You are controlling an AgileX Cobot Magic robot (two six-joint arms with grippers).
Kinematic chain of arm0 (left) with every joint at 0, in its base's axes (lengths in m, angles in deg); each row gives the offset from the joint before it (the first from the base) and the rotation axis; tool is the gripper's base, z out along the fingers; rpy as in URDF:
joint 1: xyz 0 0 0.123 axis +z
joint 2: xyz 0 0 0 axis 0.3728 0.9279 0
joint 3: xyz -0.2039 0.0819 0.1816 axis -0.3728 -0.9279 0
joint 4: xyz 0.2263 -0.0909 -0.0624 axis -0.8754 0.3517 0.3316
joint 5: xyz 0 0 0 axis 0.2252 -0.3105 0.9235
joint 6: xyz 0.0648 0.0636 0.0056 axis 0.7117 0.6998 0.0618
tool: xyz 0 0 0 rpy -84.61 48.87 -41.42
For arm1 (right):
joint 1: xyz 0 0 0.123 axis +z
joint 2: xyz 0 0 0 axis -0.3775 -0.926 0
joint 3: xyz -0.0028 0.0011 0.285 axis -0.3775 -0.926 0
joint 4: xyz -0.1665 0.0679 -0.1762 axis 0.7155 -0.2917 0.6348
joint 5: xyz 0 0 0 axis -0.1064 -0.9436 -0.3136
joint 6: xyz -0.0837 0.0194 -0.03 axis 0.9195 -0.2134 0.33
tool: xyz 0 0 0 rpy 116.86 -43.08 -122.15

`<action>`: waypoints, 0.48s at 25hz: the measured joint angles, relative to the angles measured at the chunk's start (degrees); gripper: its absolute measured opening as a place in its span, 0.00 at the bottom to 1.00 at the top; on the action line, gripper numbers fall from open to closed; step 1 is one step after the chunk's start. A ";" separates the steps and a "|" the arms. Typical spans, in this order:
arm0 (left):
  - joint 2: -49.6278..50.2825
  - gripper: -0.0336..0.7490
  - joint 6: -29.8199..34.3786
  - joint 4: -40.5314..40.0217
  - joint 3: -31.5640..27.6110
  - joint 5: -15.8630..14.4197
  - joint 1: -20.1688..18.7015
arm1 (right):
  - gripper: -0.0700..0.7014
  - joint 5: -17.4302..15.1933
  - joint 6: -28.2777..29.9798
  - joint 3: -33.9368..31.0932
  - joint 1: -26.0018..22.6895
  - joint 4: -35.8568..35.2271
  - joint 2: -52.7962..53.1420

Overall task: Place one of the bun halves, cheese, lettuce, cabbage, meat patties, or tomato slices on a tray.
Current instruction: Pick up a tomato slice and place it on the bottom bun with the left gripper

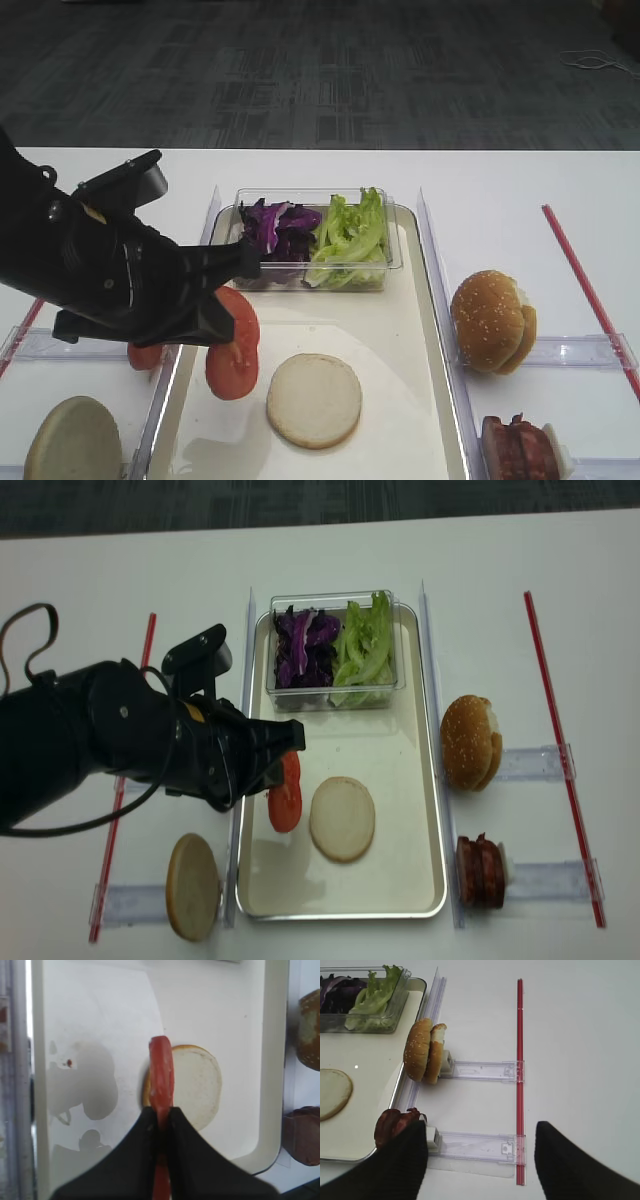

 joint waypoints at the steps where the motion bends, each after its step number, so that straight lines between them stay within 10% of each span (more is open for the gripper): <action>1: 0.50 0.11 2.93 2.46 0.00 0.16 0.00 | 0.70 0.00 0.00 0.00 0.00 0.00 0.00; 12: 5.62 0.11 34.12 34.01 0.00 0.66 0.00 | 0.70 0.00 0.00 0.00 0.00 0.00 0.00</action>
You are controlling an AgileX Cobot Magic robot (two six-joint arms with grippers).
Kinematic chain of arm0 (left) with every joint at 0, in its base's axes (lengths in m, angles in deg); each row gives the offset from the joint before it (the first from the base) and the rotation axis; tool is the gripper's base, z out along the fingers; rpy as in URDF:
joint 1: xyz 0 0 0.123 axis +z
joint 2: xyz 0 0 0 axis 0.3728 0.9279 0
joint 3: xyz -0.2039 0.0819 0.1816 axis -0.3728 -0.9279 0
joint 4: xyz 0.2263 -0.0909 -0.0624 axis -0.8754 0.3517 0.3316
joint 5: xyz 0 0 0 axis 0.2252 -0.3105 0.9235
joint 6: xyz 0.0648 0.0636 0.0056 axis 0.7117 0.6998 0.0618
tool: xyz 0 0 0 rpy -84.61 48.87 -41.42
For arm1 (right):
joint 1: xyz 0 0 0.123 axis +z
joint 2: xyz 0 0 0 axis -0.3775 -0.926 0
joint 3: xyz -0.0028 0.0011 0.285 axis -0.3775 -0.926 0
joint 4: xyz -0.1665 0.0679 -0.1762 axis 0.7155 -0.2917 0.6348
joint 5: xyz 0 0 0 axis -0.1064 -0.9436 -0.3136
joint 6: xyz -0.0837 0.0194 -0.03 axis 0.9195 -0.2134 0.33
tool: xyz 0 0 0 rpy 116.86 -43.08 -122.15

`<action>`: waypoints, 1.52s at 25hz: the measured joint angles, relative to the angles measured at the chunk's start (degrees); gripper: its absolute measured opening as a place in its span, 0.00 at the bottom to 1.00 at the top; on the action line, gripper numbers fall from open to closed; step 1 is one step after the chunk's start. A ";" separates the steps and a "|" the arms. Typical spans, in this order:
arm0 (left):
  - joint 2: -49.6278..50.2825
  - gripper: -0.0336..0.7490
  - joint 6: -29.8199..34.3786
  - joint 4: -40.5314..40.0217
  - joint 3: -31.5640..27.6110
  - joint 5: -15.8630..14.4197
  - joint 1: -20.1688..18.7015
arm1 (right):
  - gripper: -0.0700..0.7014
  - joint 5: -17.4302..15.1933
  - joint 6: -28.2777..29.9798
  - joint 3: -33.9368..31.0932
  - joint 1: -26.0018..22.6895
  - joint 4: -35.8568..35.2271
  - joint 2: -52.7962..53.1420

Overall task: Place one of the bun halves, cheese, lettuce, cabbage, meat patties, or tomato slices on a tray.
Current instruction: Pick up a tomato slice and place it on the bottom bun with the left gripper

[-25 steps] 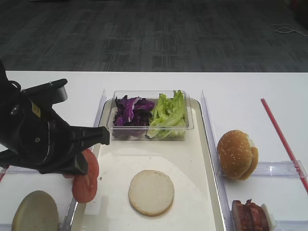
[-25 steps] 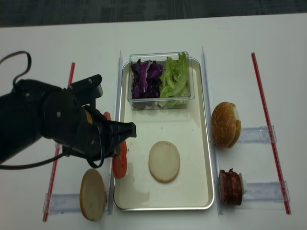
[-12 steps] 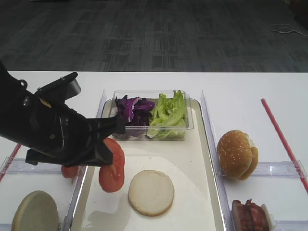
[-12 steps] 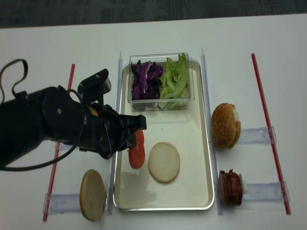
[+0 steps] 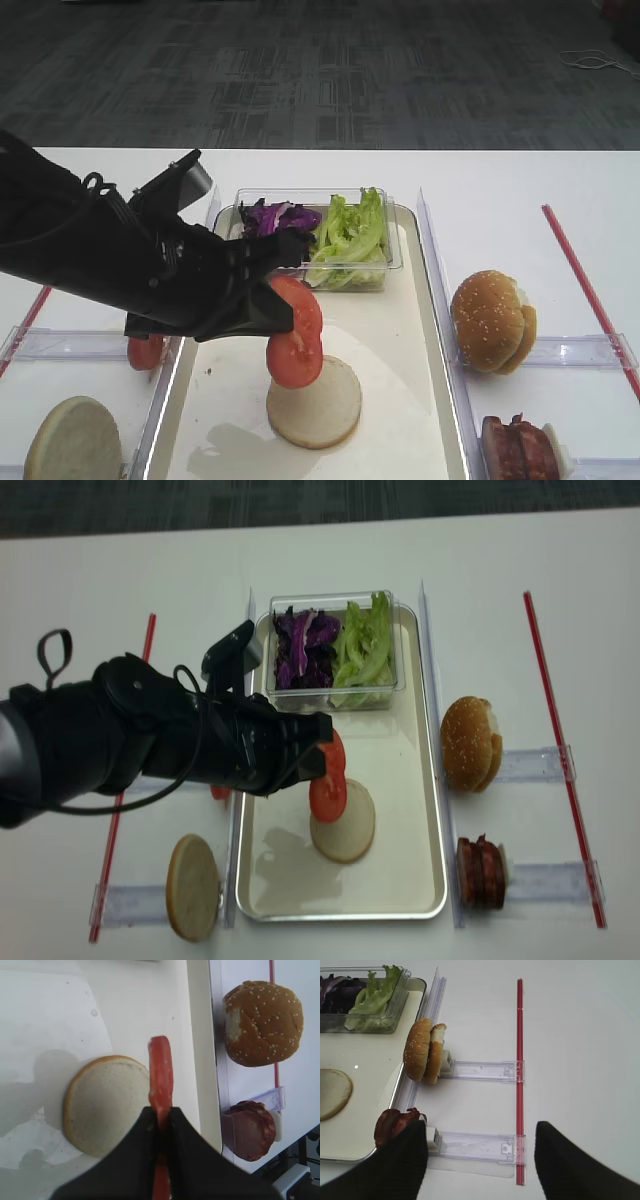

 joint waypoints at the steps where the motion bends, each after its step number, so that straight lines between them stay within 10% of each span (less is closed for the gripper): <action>1: 0.49 0.11 1.26 1.49 0.00 -0.23 -0.10 | 0.70 0.00 0.00 0.00 0.00 0.00 0.00; 38: 13.76 0.11 25.98 22.18 0.00 -7.97 -0.10 | 0.70 0.00 0.14 0.00 0.00 0.00 0.00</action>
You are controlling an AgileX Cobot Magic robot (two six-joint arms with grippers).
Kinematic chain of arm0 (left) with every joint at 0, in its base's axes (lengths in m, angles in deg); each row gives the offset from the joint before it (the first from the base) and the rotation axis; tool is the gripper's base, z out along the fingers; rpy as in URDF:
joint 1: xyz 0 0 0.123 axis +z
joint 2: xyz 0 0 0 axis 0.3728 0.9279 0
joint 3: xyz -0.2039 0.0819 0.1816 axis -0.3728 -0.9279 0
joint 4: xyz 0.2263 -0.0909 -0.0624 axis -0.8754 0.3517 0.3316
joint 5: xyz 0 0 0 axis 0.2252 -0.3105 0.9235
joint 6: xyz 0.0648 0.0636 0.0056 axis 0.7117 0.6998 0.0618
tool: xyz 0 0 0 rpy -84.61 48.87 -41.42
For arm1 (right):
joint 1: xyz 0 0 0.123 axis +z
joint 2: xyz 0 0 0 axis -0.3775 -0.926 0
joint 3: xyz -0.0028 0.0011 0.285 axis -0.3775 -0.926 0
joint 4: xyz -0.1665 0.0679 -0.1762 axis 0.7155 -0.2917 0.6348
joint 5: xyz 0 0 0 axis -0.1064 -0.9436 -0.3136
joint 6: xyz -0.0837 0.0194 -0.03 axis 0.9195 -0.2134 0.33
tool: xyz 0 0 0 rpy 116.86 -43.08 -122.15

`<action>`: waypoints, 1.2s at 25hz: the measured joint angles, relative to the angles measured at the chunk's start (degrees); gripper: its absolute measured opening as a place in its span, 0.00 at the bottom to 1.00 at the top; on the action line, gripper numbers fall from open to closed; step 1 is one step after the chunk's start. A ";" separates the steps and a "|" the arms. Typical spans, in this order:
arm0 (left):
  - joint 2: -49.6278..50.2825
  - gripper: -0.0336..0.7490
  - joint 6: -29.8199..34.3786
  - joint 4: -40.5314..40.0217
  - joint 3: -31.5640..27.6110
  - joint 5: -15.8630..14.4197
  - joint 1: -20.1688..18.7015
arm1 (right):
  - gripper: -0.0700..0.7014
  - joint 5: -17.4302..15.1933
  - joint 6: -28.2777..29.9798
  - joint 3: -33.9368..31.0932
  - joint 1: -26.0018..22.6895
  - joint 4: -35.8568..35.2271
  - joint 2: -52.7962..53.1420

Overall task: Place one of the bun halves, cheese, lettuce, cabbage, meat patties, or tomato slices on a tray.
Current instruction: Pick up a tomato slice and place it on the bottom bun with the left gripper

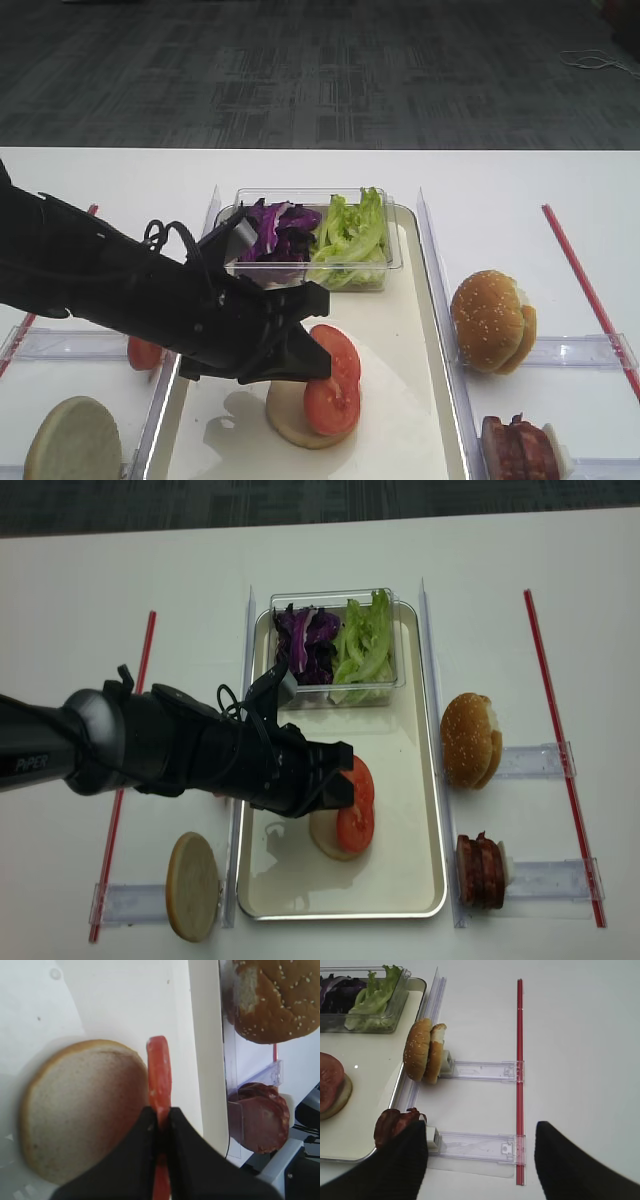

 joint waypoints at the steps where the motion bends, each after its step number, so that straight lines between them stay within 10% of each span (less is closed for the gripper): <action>1: 0.00 0.11 0.00 0.00 0.00 -0.21 0.00 | 0.70 0.00 0.00 0.00 0.00 0.00 0.00; 30: 0.00 0.11 -2.33 -2.50 0.00 0.05 0.69 | 0.70 0.00 0.00 0.00 0.00 0.00 0.00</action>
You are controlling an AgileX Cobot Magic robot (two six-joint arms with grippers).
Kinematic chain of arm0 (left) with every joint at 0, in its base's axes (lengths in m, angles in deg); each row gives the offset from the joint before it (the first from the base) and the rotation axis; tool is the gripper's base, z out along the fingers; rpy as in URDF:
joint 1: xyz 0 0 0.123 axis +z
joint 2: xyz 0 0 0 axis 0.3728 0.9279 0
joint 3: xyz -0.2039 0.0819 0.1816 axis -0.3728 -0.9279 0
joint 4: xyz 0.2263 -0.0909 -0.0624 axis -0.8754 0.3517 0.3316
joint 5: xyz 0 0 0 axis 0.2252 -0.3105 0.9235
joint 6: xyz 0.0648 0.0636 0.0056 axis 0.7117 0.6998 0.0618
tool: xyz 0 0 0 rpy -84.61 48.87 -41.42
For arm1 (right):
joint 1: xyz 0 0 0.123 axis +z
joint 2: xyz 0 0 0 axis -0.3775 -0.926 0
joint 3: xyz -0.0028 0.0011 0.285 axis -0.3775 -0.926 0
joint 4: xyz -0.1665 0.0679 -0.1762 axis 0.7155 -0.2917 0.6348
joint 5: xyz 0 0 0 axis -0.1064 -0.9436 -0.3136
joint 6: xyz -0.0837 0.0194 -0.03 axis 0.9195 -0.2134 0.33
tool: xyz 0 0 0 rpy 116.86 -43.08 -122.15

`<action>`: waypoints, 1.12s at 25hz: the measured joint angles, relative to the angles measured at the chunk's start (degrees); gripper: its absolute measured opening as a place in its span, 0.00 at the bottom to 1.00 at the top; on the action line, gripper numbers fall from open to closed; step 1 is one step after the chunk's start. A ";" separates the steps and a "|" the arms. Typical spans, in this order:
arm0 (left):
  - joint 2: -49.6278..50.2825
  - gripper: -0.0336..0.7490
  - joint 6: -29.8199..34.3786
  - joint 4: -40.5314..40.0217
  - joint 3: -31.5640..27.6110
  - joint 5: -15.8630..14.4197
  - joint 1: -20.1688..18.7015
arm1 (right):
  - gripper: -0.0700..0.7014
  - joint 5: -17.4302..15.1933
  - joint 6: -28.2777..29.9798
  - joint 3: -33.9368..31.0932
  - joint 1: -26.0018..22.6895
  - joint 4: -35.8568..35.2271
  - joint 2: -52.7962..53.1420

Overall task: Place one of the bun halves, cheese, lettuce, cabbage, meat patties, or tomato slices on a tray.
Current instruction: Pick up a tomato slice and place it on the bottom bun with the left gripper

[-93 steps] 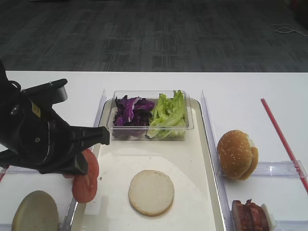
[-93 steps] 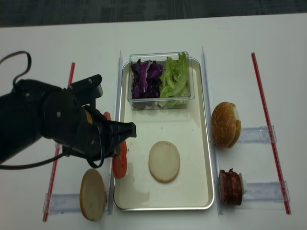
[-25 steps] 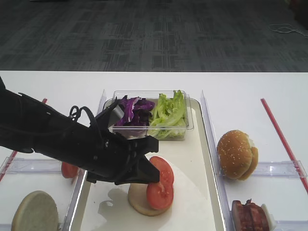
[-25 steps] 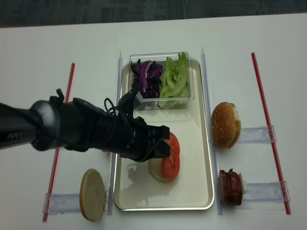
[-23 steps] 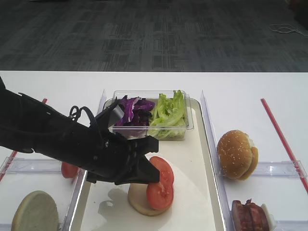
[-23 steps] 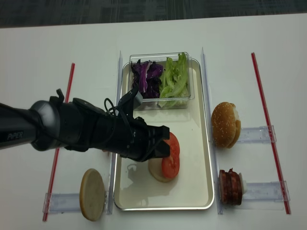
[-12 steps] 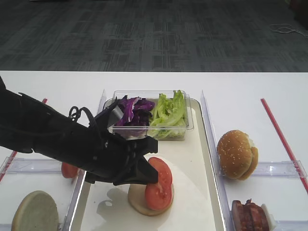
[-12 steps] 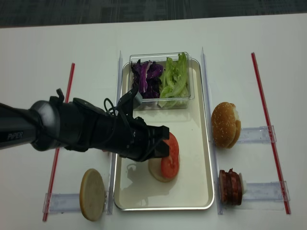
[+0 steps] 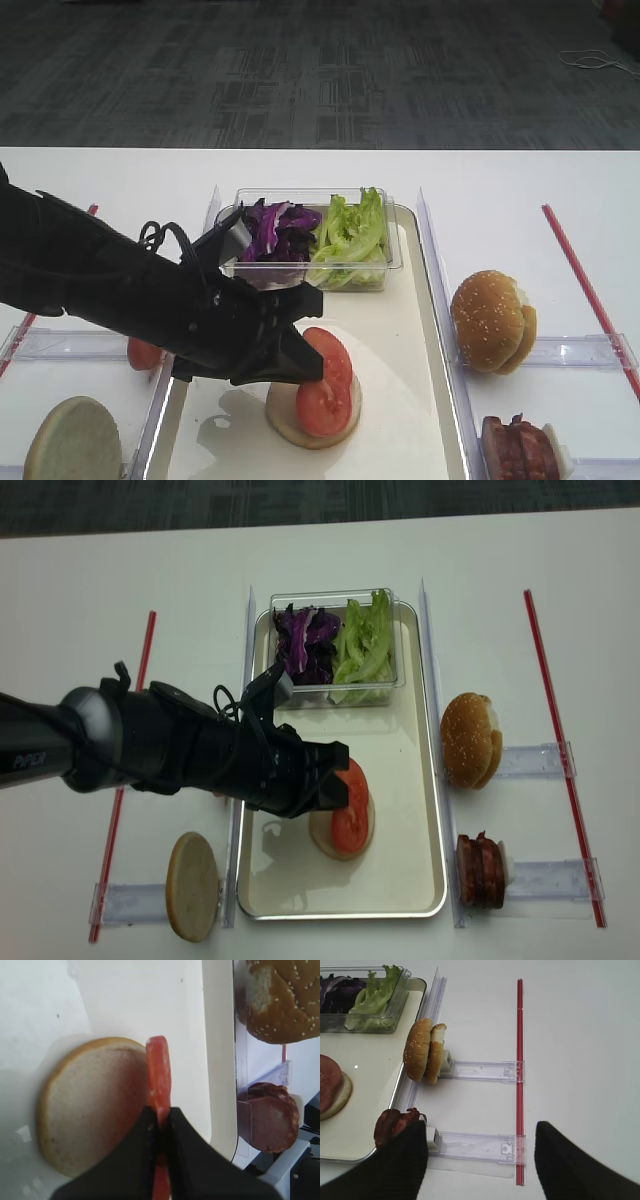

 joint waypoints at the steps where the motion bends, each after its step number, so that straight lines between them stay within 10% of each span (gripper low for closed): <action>1: 0.00 0.11 0.00 0.00 0.00 -0.28 0.00 | 0.70 0.00 0.00 0.00 0.00 0.00 0.00; 9: 0.00 0.14 0.00 -0.09 0.00 -0.67 0.00 | 0.70 0.00 0.00 0.00 0.00 0.00 0.00; 28: 0.00 0.54 0.26 -0.09 0.00 -0.94 0.00 | 0.70 0.00 0.00 0.00 0.00 0.00 0.00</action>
